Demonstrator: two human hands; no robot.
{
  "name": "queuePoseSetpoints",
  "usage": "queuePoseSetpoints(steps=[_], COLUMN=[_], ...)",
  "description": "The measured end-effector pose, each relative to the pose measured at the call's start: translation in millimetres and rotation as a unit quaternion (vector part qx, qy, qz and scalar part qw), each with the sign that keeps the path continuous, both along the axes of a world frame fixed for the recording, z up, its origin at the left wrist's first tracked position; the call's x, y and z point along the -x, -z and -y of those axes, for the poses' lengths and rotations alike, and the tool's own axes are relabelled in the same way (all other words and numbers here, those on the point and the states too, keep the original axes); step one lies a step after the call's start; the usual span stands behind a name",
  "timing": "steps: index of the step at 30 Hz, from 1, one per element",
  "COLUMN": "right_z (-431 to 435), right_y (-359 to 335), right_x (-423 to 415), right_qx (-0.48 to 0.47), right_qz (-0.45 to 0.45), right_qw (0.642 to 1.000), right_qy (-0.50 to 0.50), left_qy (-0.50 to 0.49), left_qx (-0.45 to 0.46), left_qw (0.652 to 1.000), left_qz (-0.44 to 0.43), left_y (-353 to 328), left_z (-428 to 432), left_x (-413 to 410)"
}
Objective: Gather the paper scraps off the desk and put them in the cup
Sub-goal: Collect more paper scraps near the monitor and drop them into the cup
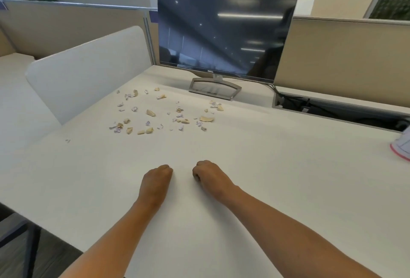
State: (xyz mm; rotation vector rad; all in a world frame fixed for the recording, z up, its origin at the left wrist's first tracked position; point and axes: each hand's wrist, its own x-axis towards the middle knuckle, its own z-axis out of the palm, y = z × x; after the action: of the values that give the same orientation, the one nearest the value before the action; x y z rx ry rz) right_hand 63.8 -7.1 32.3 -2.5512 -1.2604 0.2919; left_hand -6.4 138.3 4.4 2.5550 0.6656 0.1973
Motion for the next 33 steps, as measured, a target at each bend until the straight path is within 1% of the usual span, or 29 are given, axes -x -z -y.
queuePoseSetpoints(steps=[2,3,4,6,7,10,14,18,26,30,33], right_z=[28,44,60,95,112,167,239,307,414,457,480], right_y=[1,2,4,7,9,12,9,-3,-38,-51,-60], right_x=[-9,-13,-17,-27,-33,-50,-70,-88,-132,-153,-176], right_qx=[-0.009,-0.011,-0.017,-0.034,-0.041,-0.066,-0.079,-0.090,-0.097,-0.123,-0.137], right_qz=[-0.008,-0.002,0.000,-0.007,-0.011,-0.023,-0.013,-0.001,0.053,0.091,0.106], right_qw=[1.000,0.999,0.998,0.994,0.992,0.981,0.968,0.954,0.934,0.915,0.903], right_qy=[0.029,0.043,0.061,0.102,0.122,0.179,0.239,0.285,0.340,0.373,0.392], left_qy=[0.034,0.052,0.051,0.062,0.068,0.098,0.144,0.169,0.162,0.134,0.135], left_qx=[0.040,0.023,0.040,0.057,0.042,0.038,-0.007,-0.005,0.065,0.137,0.198], left_qw=[0.998,0.998,0.998,0.996,0.997,0.994,0.989,0.985,0.981,0.977,0.966], left_qz=[0.018,0.014,0.026,0.015,0.023,0.019,0.022,0.035,0.087,0.089,0.100], left_y=[4,2,0,0,0,-2,-5,-15,-50,-70,-88], left_z=[22,37,52,81,94,138,201,263,369,415,449], left_x=[-6,-9,-15,-26,-33,-52,-77,-105,-166,-207,-236])
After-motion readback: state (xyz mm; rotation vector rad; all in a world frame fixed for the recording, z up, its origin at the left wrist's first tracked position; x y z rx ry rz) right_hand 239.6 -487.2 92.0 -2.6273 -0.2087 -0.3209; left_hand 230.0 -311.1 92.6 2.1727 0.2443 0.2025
